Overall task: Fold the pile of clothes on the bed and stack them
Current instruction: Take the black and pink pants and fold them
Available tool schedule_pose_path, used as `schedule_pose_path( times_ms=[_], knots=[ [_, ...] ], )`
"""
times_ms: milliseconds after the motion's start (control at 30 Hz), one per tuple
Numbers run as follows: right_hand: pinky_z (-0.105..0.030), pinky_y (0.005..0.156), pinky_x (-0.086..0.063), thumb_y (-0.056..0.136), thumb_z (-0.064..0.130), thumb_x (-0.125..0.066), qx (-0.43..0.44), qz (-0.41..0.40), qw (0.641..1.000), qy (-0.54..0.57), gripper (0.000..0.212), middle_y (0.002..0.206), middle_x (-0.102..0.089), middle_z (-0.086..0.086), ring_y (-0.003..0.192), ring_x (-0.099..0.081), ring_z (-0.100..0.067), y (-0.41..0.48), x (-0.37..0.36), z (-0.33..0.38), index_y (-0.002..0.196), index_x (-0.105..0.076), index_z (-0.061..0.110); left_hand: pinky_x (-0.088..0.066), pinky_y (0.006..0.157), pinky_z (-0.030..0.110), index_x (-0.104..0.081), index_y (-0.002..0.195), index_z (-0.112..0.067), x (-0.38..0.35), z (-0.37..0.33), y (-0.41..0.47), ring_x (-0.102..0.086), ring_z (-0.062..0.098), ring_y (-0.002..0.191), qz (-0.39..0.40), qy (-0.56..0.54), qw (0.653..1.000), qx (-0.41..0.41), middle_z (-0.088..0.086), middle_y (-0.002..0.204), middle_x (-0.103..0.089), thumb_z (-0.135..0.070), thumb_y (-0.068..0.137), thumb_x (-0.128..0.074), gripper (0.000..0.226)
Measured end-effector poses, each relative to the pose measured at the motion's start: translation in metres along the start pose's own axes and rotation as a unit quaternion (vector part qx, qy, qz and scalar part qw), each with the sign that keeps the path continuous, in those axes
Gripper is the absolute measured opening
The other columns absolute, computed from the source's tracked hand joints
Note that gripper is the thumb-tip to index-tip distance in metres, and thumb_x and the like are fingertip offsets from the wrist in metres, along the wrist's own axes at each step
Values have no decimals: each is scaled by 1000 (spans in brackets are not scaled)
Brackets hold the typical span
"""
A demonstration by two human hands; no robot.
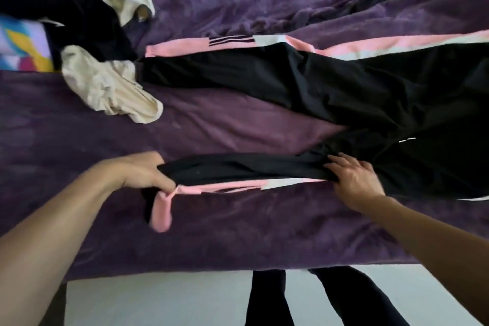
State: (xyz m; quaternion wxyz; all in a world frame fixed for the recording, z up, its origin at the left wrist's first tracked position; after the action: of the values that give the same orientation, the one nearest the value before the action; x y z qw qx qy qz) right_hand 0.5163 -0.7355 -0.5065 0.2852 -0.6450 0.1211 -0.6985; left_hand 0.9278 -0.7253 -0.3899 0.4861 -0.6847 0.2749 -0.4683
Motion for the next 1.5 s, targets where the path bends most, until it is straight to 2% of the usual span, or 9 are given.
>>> schedule_pose_path(
  times_ms=[200, 333, 467, 667, 900, 1067, 1167, 1333, 1500],
  knots=[
    [-47, 111, -29, 84, 39, -62, -51, 85, 994, -51, 81, 162, -3, 9, 149, 0, -19, -6, -21, -3, 152, -19, 32, -41, 55, 24, -63, 71, -15, 31, 89, 33, -60, 16, 51, -13, -86, 995, 50, 5, 62, -66, -30, 60, -78, 24],
    [-46, 110, -29, 75, 54, -68, -61, 96, 990, -81, 103, 161, 8, 5, 148, 8, -22, -8, -29, 6, 153, -8, 26, -52, 78, 35, -65, 99, -16, 52, 124, 57, -67, 30, 89, -226, 4, 965, 133, 12, 99, -70, -22, 73, -75, 29],
    [-46, 111, -31, 73, 54, -71, -60, 114, 989, -73, 106, 161, 9, 4, 149, 6, -22, -7, -22, 8, 153, -8, 25, -47, 78, 36, -62, 104, -23, 23, 51, 55, -61, 31, 104, -329, 49, 943, 14, 7, 110, -64, -27, 78, -68, 27],
    [-43, 110, -32, 75, 43, -71, -54, 74, 996, -17, 97, 162, -4, 3, 149, -6, -20, -24, 4, -10, 152, -14, 32, -46, 80, 37, -58, 105, -19, -70, -109, 40, -59, 27, 102, -282, 95, 941, -160, 3, 107, -60, -26, 85, -58, 21],
    [-41, 113, -24, 81, 38, -67, -125, 19, 989, -78, 91, 162, -7, -2, 149, -4, -22, -84, 9, -148, 153, -12, 26, -42, 84, 39, -55, 112, -20, -186, -262, 20, -53, 25, 107, -221, 143, 924, -277, 3, 113, -54, -22, 88, -56, 24],
    [-49, 112, -20, 75, 30, -70, -172, -16, 979, -110, 87, 160, -19, -6, 148, -10, -25, -116, 7, -270, 151, -27, 21, -32, 100, 42, -41, 130, -23, -247, -321, 43, -37, 29, 123, -259, 234, 904, -247, 7, 131, -38, -23, 82, -59, 51],
    [-51, 105, -27, 83, 21, -64, -163, -125, 977, -59, 48, 146, -46, -9, 141, -31, -29, -114, 23, -329, 130, -58, 15, -35, 97, 45, -37, 137, -24, -234, -332, 62, -39, 32, 121, -344, 240, 888, -188, 11, 133, -39, -28, 76, -66, 68],
    [-45, 93, -35, 88, 25, -40, -86, -277, 957, 12, 37, 113, -68, -13, 118, -59, -29, -109, 55, -361, 108, -67, 8, -39, 84, 45, -53, 118, -14, -207, -346, 79, -53, 34, 102, -381, 210, 890, -137, 11, 107, -59, -16, 82, -61, 37],
    [-46, 89, -39, 82, 32, -39, -29, -227, 973, -21, 43, 108, -71, -9, 109, -62, -31, -138, 36, -367, 96, -71, 8, -47, 82, 38, -64, 102, -17, -225, -334, 59, -61, 33, 96, -286, 214, 930, -87, 10, 102, -66, -16, 82, -56, 21]
  ],
)
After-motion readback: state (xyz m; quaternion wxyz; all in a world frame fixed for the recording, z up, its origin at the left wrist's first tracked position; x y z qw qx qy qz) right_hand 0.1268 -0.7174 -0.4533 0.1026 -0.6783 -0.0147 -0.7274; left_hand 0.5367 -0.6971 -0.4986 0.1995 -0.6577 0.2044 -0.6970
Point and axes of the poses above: each hand's wrist, its own y-axis towards the middle knuckle, its own x-axis out of the back of the hand, z = x × y, the point moved 7 cm from there along y, towards the middle knuckle
